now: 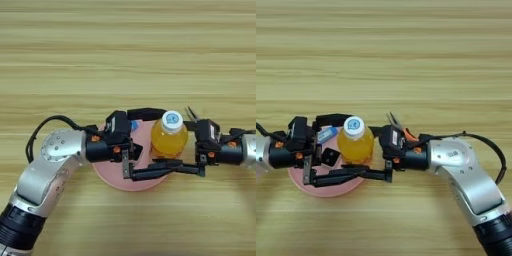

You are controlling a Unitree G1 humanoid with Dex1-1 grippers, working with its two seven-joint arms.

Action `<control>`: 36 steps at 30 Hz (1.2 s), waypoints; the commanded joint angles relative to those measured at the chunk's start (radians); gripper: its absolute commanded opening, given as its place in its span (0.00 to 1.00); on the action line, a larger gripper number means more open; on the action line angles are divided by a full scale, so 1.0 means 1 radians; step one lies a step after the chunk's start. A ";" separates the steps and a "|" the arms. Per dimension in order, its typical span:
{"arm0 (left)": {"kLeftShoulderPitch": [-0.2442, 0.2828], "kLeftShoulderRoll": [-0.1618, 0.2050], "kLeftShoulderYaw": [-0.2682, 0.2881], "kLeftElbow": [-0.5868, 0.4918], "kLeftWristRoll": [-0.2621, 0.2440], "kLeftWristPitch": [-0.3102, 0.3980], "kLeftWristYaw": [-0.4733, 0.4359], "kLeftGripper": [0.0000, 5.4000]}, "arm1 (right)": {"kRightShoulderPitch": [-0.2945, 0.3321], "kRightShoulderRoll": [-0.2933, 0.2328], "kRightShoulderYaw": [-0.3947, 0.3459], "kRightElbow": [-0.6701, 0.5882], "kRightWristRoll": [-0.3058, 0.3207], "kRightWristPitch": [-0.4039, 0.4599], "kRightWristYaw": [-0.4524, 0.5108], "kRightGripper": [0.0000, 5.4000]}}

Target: Move the objects on the table

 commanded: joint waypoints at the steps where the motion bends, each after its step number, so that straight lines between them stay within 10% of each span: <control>1: -0.009 -0.003 0.005 -0.016 0.002 -0.010 0.007 1.00 | -0.017 -0.004 -0.021 -0.008 0.001 -0.009 0.000 0.64; 24: -0.033 -0.055 0.147 -0.058 -0.142 0.025 0.100 1.00 | 0.010 0.005 -0.139 0.018 0.052 -0.002 -0.035 0.64; 36: -0.056 -0.107 0.213 -0.011 -0.118 -0.013 0.227 1.00 | 0.046 0.009 -0.233 0.036 0.068 -0.019 -0.060 0.64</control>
